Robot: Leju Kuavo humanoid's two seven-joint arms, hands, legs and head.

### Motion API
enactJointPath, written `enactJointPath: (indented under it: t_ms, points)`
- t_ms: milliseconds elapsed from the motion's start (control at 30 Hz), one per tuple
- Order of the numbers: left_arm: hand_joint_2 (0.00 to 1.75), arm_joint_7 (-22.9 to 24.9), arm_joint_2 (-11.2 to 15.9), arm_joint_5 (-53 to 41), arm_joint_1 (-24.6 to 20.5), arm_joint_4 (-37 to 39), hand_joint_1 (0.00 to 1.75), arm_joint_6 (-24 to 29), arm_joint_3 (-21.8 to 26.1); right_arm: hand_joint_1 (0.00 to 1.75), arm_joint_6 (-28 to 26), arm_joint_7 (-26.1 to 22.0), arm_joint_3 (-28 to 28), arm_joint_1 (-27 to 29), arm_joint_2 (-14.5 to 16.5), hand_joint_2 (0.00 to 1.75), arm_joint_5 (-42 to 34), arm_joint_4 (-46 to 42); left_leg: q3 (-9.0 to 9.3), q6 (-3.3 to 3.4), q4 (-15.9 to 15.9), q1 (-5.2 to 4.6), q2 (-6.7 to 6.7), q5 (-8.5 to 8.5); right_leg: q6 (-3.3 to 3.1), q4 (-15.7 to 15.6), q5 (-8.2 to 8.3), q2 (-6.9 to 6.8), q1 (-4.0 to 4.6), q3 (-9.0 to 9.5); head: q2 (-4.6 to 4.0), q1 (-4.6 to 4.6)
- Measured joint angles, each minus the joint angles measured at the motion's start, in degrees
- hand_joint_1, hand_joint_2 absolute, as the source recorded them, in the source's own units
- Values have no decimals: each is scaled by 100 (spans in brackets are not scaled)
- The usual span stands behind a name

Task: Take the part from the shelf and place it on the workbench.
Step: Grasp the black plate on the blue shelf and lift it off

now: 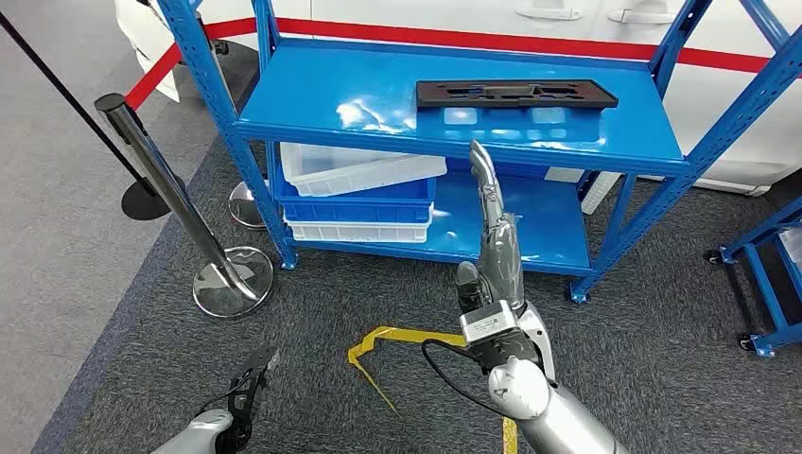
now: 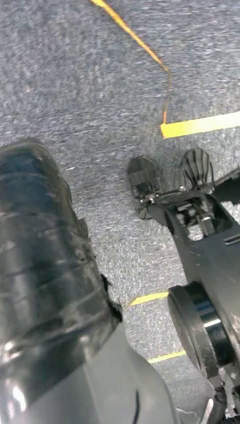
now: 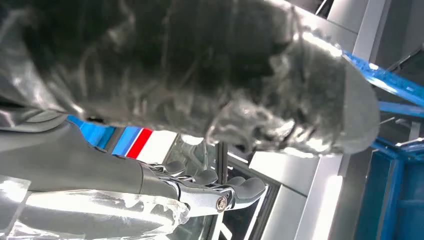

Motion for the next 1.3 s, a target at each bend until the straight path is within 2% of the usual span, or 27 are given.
enactJointPath:
  t_ms: [67,100,133,200,300,367,433,467,500,533,600,633,667,733,800,833,867,933,967,1000,1033,1100,1133,1167,1200,1267,1300]
  points:
    - [0,0,-2,-1,-3,0,0,-3,0,0,1,0,-1,0,-1,0,0,0,48,-28,30,6,14,-58,5,-441,238,-34,-14,187,0,-1]
    - [0,-1,-3,-2,-10,1,0,-5,-1,0,2,0,-1,-1,-2,0,0,1,76,-63,68,-2,22,-114,2,-775,386,-67,-15,342,0,5]
    - [0,-1,-4,-3,-18,1,0,-7,-1,0,2,0,-1,-3,-2,0,-1,1,85,-97,97,-12,32,-157,-26,-998,442,-90,-9,451,0,8]
    - [0,1,-5,-4,-28,2,0,-8,-8,0,3,-2,-2,-2,-6,0,-2,0,79,-158,126,-35,47,-197,-102,-1124,388,-94,20,518,0,3]
    - [0,1,-2,-6,-39,2,0,-8,-37,0,5,-12,-4,-4,-9,0,-2,-4,61,-226,218,-17,10,-291,-215,-1169,351,-48,0,559,0,-22]
    - [0,0,0,-5,-45,2,0,-12,-55,0,16,-19,-3,-15,-8,0,-2,-7,-192,-274,720,1,-86,-522,-271,-1192,325,-34,-15,620,0,-33]
    - [0,1,0,-2,-24,3,0,-16,-75,0,32,-20,-2,-16,-8,0,-7,-4,-642,-305,1468,6,-133,-737,-306,-1197,289,3,-4,662,0,-37]
    - [0,1,2,1,-6,4,0,-16,-84,0,38,-20,-2,-13,-8,0,-10,-3,-820,-306,1694,7,-143,-730,-315,-1196,268,32,3,686,0,-37]
    - [0,2,5,3,8,5,0,-16,-87,0,40,-20,-2,-11,-8,0,-14,-2,-901,-293,1707,6,-150,-608,-316,-1196,245,62,10,716,0,-38]
    - [0,2,9,4,15,7,0,-16,-89,0,42,-20,-2,-11,-8,0,-15,-2,-871,-265,1496,2,-158,-382,-314,-1196,219,89,18,757,0,-38]
    - [0,2,21,4,10,10,0,-17,-91,0,43,-20,-2,-13,-7,0,-15,-2,-612,-170,758,-22,-189,104,-301,-1205,160,125,38,845,0,-26]
    - [0,2,25,4,2,11,0,-18,-93,0,43,-19,-2,-15,-7,0,-16,-2,-481,-120,446,-41,-205,233,-285,-1212,139,140,42,873,0,-16]
    - [0,2,29,4,-4,12,0,-18,-96,0,43,-19,-2,-16,-6,0,-18,-1,-396,-83,256,-60,-218,261,-263,-1220,127,150,41,880,0,-15]
    - [0,2,31,4,-15,13,0,-19,-103,0,43,-19,-2,-16,-6,0,-21,-1,-335,-47,132,-83,-223,198,-203,-1256,121,163,30,882,0,-26]
    - [0,2,29,4,-16,13,0,-22,-115,0,40,-20,-2,-17,-7,0,-22,-7,-242,-28,11,-43,-213,201,-142,-1247,87,124,32,897,0,-28]
    - [0,2,29,4,-19,14,0,-27,-120,0,38,-21,-2,-23,-7,0,-22,-10,-180,-10,-55,-24,-206,206,-116,-1129,19,92,37,855,0,-17]
    - [0,2,29,4,-23,15,0,-31,-125,0,36,-22,-2,-25,-8,0,-22,-12,-125,8,-100,-5,-199,205,-97,-886,-93,59,36,738,0,-6]
    - [0,3,30,6,-30,18,0,-42,-128,0,34,-24,-3,-13,-10,0,-31,-11,-76,43,-110,-10,-185,166,-62,-180,-360,32,27,335,0,7]
    - [0,4,29,9,-27,19,0,-46,-130,0,35,-25,-3,-1,-11,0,-39,-9,-59,47,-103,-9,-177,141,-45,106,-416,30,21,141,0,8]
    - [0,6,27,14,-20,19,0,-50,-131,0,36,-26,-4,9,-13,0,-52,-8,-36,45,-92,-8,-166,109,-29,214,-364,26,13,28,0,9]
    - [0,8,25,18,-12,20,0,-52,-132,0,37,-28,-4,13,-14,0,-67,-7,-4,37,-74,-5,-153,69,-17,111,-201,15,3,23,0,9]
    - [0,10,20,22,-5,20,0,-53,-132,0,40,-34,-4,11,-14,0,-90,-7,72,-3,-14,1,-122,-39,-8,-542,255,-92,-9,266,0,9]
    - [0,11,20,22,-7,22,0,-53,-133,0,42,-37,-4,7,-14,0,-97,-5,97,-35,37,-15,-100,-101,-19,-866,392,-189,6,399,0,18]
    - [0,13,21,23,-8,24,0,-53,-133,0,44,-38,-4,1,-14,0,-101,-4,107,-70,70,-32,-71,-151,-59,-1063,441,-266,24,484,0,24]
    - [0,14,24,24,-6,27,0,-52,-134,0,45,-39,-4,-3,-15,0,-104,-3,111,-102,91,-56,-31,-190,-105,-1130,409,-304,45,510,0,18]
    - [0,19,25,26,-5,30,0,-52,-134,0,55,-43,-4,-10,-16,0,-107,-3,135,-155,95,-75,78,-253,-204,-1144,366,-213,48,514,0,-6]
    - [0,18,26,26,-9,31,0,-51,-134,0,60,-46,-4,-9,-16,0,-107,-3,146,-180,129,-70,87,-299,-232,-1155,356,-148,37,527,0,-23]
